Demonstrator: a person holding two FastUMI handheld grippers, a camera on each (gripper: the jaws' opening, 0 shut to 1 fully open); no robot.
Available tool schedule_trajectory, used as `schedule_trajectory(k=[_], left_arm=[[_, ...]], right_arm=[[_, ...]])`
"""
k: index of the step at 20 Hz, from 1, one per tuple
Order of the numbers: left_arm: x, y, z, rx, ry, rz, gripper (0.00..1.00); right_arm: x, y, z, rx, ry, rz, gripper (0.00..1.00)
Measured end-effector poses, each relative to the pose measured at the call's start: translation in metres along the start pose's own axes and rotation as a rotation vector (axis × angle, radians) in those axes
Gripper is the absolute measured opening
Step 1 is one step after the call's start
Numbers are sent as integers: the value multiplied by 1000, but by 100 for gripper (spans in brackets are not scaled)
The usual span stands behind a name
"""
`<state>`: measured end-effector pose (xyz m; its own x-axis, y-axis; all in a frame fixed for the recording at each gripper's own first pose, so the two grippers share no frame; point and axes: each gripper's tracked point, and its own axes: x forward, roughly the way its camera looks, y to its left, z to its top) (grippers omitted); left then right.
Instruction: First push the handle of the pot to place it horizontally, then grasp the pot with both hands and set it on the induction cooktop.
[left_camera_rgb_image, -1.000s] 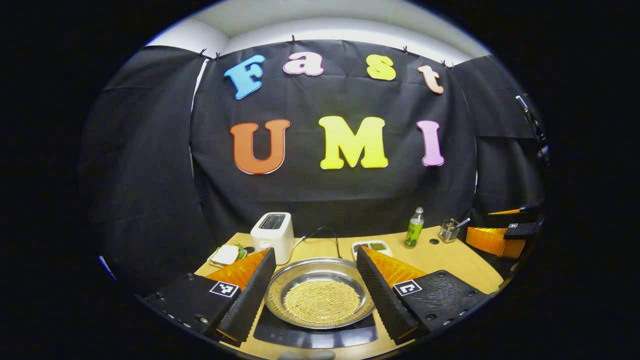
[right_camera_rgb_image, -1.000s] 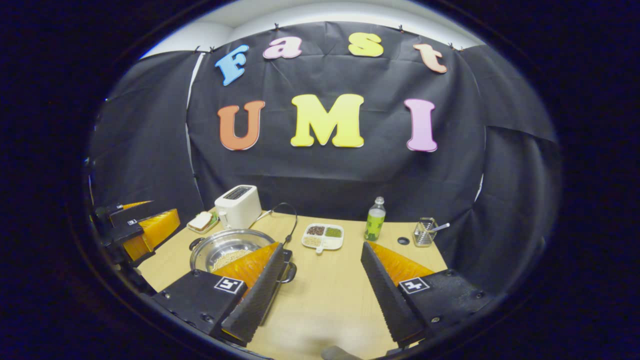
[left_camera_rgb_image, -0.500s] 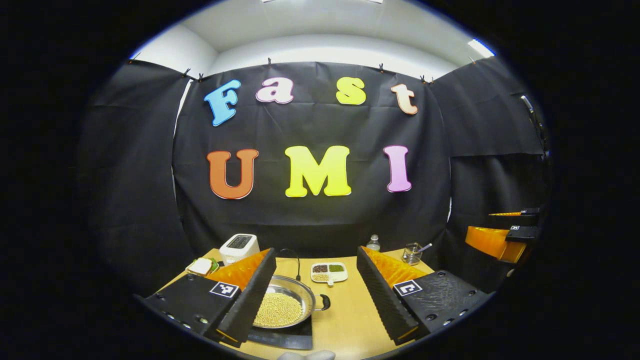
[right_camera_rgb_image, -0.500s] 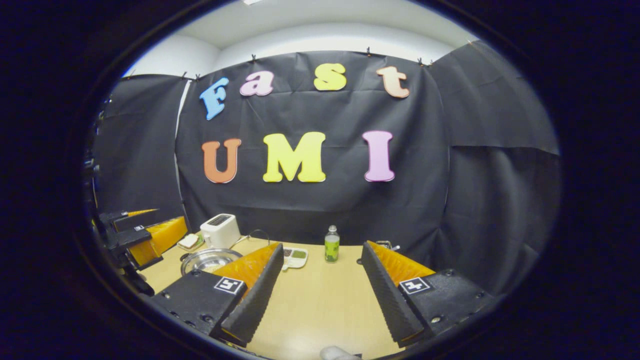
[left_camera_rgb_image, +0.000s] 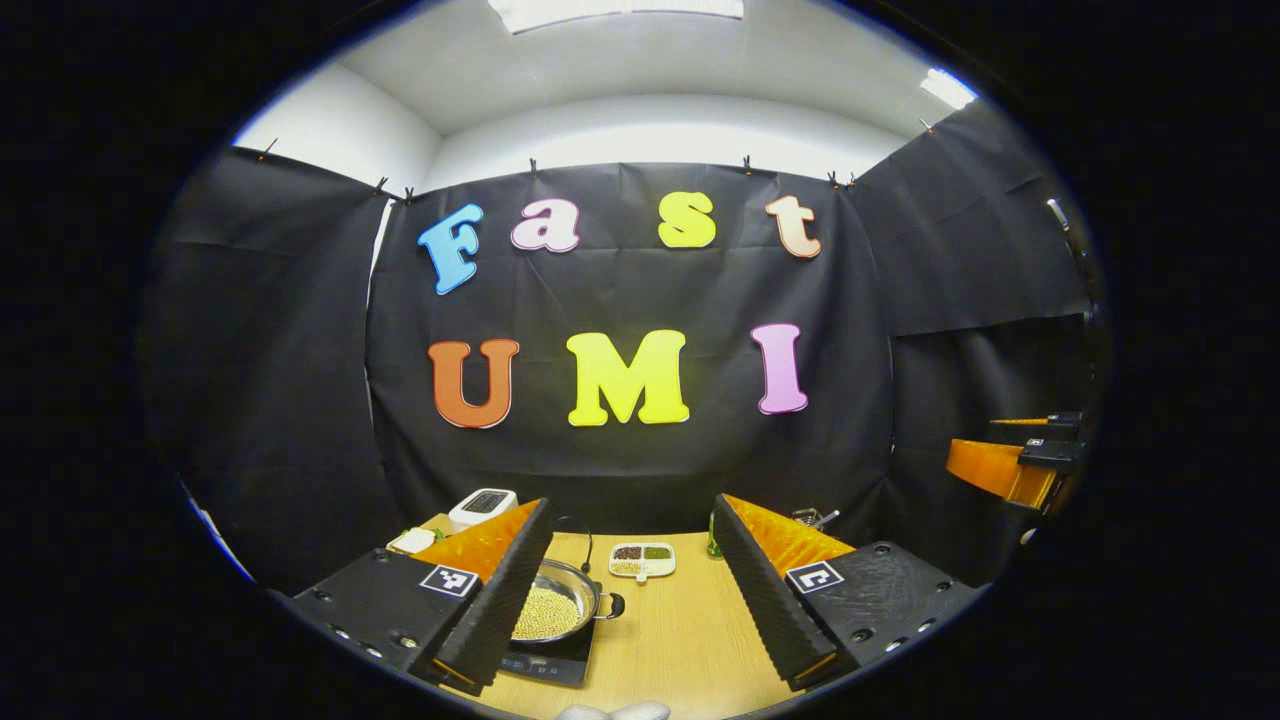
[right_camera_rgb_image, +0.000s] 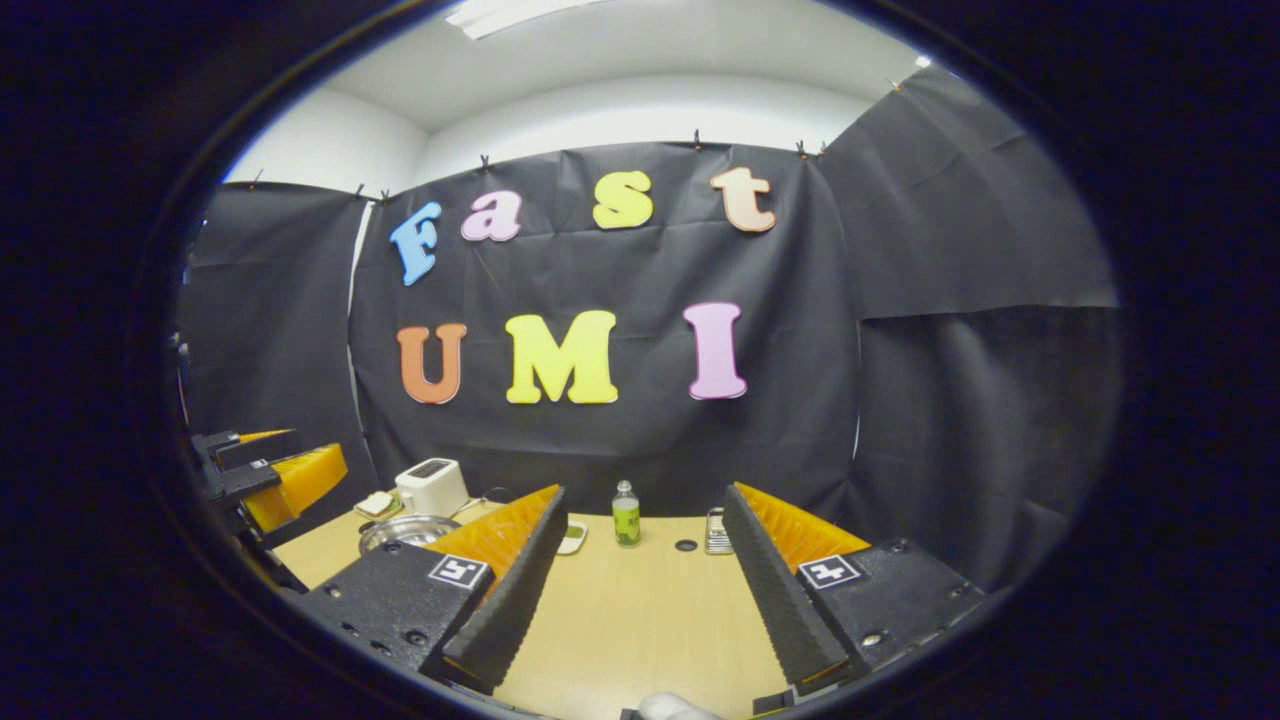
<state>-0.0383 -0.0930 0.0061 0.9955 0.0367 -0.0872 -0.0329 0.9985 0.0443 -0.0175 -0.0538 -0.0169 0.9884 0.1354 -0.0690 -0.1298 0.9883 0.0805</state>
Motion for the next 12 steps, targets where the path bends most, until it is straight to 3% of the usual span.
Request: schedule_trajectory(k=[12], left_arm=[[-15, -17, 39, -5, -55, -31, 96]], right_arm=[[-16, -19, 14, 18, -49, -25, 98]])
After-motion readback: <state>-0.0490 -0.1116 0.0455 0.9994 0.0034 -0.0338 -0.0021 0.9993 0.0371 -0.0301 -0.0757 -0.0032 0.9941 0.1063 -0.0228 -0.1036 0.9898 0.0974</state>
